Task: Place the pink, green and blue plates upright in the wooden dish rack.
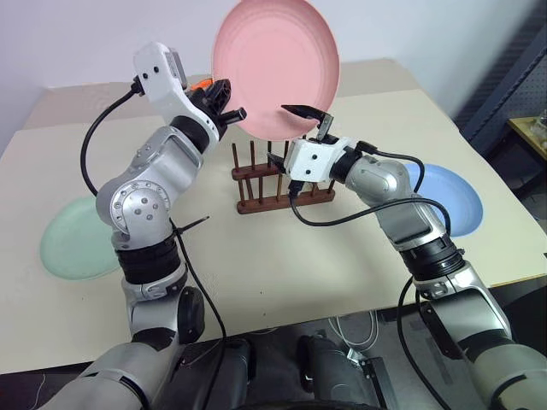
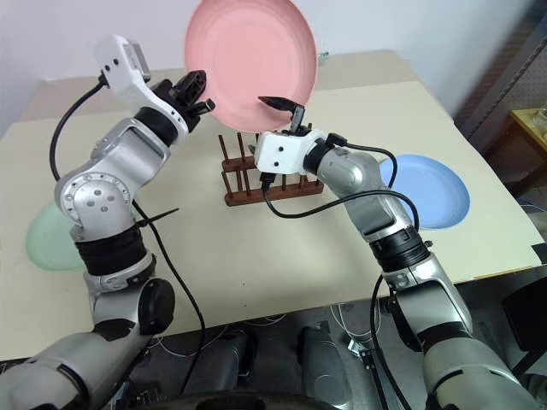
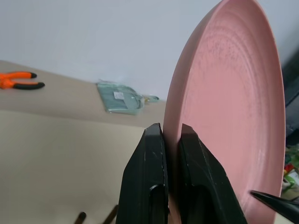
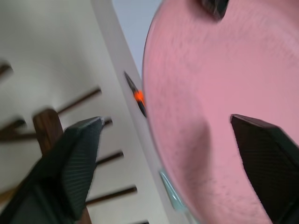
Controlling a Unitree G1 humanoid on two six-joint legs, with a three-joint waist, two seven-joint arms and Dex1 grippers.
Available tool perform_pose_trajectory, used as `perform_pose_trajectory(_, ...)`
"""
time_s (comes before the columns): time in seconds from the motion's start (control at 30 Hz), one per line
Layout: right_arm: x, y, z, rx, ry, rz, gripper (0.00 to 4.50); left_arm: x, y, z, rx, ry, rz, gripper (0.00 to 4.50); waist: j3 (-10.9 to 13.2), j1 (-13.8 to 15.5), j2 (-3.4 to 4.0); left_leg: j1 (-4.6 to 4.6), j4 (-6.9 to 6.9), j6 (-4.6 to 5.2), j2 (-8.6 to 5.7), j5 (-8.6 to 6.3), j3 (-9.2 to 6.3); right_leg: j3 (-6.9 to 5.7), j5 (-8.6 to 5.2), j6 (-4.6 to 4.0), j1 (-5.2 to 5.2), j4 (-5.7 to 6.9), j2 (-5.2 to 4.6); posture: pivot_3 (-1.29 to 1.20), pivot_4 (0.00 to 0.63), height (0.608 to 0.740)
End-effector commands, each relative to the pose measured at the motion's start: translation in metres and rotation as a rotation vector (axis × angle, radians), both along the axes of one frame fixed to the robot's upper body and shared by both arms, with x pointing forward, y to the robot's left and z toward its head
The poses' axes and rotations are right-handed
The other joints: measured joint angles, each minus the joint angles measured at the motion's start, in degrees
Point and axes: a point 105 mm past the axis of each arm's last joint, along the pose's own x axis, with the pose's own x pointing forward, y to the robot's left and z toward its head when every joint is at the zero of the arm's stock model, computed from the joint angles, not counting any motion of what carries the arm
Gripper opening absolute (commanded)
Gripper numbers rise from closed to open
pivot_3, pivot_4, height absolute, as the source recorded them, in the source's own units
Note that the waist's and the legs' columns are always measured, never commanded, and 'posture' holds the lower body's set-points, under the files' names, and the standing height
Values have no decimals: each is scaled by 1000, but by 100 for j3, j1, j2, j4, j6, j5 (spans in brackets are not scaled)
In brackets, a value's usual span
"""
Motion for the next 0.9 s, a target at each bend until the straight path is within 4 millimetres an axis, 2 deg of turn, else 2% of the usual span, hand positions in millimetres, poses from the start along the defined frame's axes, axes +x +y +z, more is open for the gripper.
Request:
perform_pose_trajectory(0.03,-1,3,19,17,-85,4,2674,-9,-6,5,7,-36,-22,0,0,0,0,0,0,0,0,0,0,0,0,0,0,0,0,0,150,740)
perform_pose_trajectory(0.13,-1,2,17,15,-82,3,1142,-10,-7,1,-3,-30,-32,0,0,-9,0,0,0,0,0,0,0,0,0,0,0,0,2,0,150,740)
perform_pose_trajectory(0.2,-2,3,14,15,-74,10,163,-12,-8,1,-22,-33,-44,761,0,-5,0,0,0,0,1,0,-1,0,0,0,-1,1,3,0,150,740)
perform_pose_trajectory(0.27,-4,5,11,13,-66,18,0,-13,-6,2,-61,-40,-45,1540,0,0,0,0,0,0,1,0,1,2,0,0,-1,1,3,0,150,740)
perform_pose_trajectory(0.3,-4,6,10,11,-65,20,0,-13,-5,4,-80,-44,-44,2171,1,6,-1,0,2,0,1,0,0,1,0,0,1,1,3,0,150,740)
perform_pose_trajectory(0.43,-6,6,8,6,-72,17,0,-13,4,9,-128,-62,-13,4199,2,7,-3,-2,5,1,0,0,0,1,0,0,1,1,2,0,150,740)
perform_pose_trajectory(0.47,-6,5,9,7,-76,13,0,-13,11,15,-151,-88,12,4464,2,7,-3,-2,5,1,0,0,-1,1,0,0,1,1,3,0,150,740)
perform_pose_trajectory(0.6,-3,-8,14,47,-74,-16,0,-13,48,30,-161,-170,138,4464,2,-10,-3,-2,2,0,1,0,0,1,0,-1,-2,1,5,0,150,740)
perform_pose_trajectory(0.7,-4,-25,25,181,-23,-24,0,-16,69,30,38,-221,218,4464,2,-12,-3,-1,-3,-5,4,3,0,2,0,-2,-4,3,10,0,150,740)
perform_pose_trajectory(0.73,-6,-32,34,281,22,-8,0,-18,72,21,156,-226,221,4464,2,-18,-1,-1,-3,-5,4,3,0,3,0,-2,-4,2,10,0,150,740)
perform_pose_trajectory(0.8,-15,-46,53,560,179,78,0,-22,69,-11,407,-197,156,4464,2,-30,2,0,-5,-4,3,3,2,6,0,-2,-4,3,10,0,150,740)
perform_pose_trajectory(0.9,-30,-57,63,842,418,219,0,-35,48,-44,504,-181,-28,4464,4,19,6,1,-9,32,4,-18,1,8,0,-3,-5,6,4,0,150,740)
